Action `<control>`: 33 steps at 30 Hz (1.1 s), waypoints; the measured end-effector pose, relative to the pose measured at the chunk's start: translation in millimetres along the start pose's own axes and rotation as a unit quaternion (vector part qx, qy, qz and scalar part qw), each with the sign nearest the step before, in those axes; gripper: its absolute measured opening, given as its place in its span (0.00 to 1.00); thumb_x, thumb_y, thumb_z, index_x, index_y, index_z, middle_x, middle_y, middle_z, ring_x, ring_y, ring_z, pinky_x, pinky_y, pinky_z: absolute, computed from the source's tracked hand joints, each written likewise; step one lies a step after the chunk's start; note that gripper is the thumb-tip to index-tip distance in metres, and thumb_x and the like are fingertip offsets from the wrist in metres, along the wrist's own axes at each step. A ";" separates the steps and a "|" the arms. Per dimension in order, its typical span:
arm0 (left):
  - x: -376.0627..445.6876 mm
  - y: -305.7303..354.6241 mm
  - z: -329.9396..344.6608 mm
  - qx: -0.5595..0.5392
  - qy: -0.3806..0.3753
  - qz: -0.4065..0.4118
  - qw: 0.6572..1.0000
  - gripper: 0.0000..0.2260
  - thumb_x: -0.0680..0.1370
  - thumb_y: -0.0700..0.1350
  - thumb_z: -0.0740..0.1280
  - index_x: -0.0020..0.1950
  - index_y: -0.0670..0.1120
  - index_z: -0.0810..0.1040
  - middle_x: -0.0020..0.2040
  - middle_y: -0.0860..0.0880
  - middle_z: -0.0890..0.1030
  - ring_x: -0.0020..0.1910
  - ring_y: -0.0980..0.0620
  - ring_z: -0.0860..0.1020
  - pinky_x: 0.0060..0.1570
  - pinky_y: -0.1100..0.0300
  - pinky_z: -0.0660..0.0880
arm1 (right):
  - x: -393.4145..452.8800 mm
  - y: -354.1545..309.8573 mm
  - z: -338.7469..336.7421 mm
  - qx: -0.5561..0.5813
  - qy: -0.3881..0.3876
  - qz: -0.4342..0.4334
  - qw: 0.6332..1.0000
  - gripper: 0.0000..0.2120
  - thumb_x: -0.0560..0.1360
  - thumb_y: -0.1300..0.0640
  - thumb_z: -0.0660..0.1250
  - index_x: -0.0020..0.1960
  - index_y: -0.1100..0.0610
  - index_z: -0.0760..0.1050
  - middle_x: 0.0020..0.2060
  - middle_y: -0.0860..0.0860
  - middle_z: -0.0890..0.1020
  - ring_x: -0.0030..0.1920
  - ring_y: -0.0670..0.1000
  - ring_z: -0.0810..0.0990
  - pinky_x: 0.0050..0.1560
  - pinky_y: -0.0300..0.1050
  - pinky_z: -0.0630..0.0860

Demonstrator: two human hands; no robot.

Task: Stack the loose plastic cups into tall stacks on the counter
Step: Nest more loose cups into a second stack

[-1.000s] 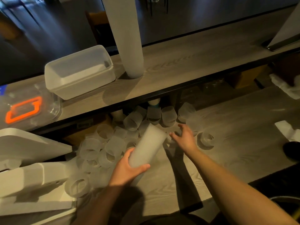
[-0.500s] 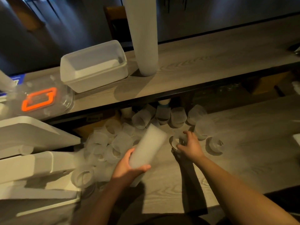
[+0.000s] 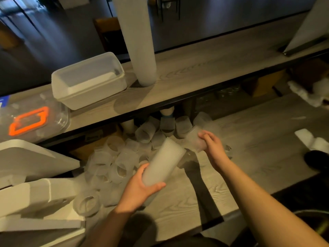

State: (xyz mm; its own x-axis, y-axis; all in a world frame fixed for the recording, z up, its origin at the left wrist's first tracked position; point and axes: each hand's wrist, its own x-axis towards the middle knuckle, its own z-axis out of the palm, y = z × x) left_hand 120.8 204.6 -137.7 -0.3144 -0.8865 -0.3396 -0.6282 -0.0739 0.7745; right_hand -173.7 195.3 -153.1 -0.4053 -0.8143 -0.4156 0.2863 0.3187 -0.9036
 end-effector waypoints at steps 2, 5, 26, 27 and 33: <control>-2.3 2.8 -1.2 0.005 -0.005 0.010 1.000 0.37 0.63 0.59 0.80 0.68 0.59 0.67 0.58 0.61 0.75 0.54 0.63 0.75 0.45 0.70 0.73 | -9.7 -12.1 2.0 -0.003 -0.027 -0.015 1.000 0.18 0.78 0.52 0.68 0.67 0.54 0.75 0.60 0.55 0.80 0.61 0.56 0.79 0.65 0.54 0.75; -3.7 8.7 -2.2 0.024 -0.013 0.016 0.999 0.36 0.64 0.58 0.80 0.67 0.59 0.66 0.56 0.63 0.73 0.53 0.63 0.74 0.50 0.63 0.75 | -24.8 -21.8 8.3 -0.059 -0.059 -0.052 0.995 0.17 0.79 0.51 0.68 0.67 0.49 0.74 0.62 0.51 0.79 0.63 0.52 0.77 0.67 0.52 0.74; -14.5 10.3 -5.1 0.097 -0.055 0.036 0.993 0.42 0.61 0.67 0.76 0.71 0.60 0.64 0.60 0.57 0.74 0.56 0.56 0.75 0.54 0.56 0.77 | -62.6 -27.8 23.3 -0.154 -0.024 -0.083 0.984 0.23 0.78 0.47 0.68 0.71 0.51 0.72 0.63 0.48 0.75 0.63 0.47 0.73 0.60 0.42 0.71; -13.7 10.4 -4.0 0.095 -0.052 0.034 0.993 0.43 0.61 0.68 0.75 0.72 0.60 0.64 0.61 0.57 0.74 0.57 0.55 0.75 0.54 0.56 0.77 | -63.5 -26.6 26.1 -0.150 -0.021 -0.083 0.985 0.23 0.78 0.47 0.68 0.71 0.51 0.71 0.63 0.48 0.75 0.63 0.47 0.72 0.60 0.41 0.69; -9.7 12.7 -4.5 0.082 -0.054 0.020 0.995 0.40 0.62 0.67 0.76 0.70 0.62 0.63 0.59 0.59 0.73 0.56 0.58 0.74 0.53 0.56 0.77 | -65.1 -19.3 31.9 -0.159 -0.048 -0.091 0.982 0.29 0.76 0.38 0.63 0.72 0.51 0.69 0.65 0.45 0.73 0.65 0.45 0.72 0.62 0.39 0.69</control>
State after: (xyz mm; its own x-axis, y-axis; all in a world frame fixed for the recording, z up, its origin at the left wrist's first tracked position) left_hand 119.1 210.2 -122.1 -0.4111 -0.8323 -0.3719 -0.7187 0.0449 0.6938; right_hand -125.2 226.7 -105.4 -0.3375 -0.9088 -0.2455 -0.0750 0.2859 -0.9553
